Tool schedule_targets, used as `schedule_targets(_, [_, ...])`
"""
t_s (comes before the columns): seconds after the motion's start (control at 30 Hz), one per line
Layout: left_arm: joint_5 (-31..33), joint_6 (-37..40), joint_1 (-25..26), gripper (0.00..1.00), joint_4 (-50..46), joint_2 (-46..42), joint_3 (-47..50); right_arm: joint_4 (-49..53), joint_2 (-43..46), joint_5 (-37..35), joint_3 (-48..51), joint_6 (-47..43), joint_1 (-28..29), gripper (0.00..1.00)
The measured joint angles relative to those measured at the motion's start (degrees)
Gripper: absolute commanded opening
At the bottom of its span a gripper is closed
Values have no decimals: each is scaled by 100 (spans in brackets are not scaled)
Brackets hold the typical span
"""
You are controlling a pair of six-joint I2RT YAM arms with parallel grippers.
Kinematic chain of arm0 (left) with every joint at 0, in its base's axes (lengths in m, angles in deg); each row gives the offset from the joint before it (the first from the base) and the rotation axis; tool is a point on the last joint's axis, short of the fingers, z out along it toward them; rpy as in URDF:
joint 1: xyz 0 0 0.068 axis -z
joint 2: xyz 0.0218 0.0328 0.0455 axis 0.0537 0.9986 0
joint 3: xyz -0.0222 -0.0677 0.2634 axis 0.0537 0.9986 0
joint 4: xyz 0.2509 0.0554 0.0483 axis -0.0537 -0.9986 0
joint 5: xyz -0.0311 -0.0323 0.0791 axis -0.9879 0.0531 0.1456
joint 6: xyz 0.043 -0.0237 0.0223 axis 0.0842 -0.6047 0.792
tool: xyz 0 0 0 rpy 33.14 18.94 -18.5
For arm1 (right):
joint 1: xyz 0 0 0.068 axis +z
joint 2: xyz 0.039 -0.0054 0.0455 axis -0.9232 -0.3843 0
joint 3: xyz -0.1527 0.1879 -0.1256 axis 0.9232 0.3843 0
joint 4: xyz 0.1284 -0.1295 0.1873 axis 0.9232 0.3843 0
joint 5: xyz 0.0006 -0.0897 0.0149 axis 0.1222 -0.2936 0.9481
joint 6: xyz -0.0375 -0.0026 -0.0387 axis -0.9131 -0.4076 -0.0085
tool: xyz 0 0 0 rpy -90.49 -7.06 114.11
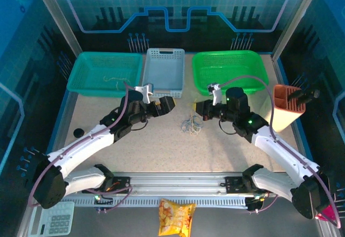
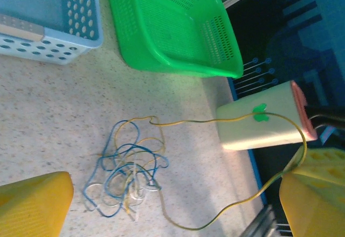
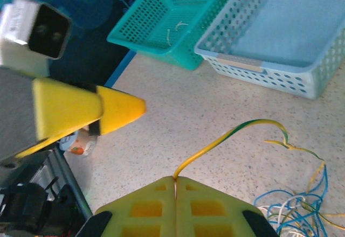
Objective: Untangle the cables
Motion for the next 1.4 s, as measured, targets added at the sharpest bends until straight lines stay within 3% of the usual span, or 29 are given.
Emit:
schedule_targets(0.47, [-428,-2542,348,93,2194,1386,22,-358,382,599,11,-284,0,0])
schedule_targets(0.93, [-391,-3762,599,92,4179,2889,-9,-378,385,693,96,-310,0,0])
schedule_targets(1.1, [-297,-4050,599,81,4780,3418,-129,-380,470,748,162,-328,0,0])
schedule_targets(1.4, [-175,-4378,540,38,5582,3932,-186,-306,831,776,164,-389,0,0])
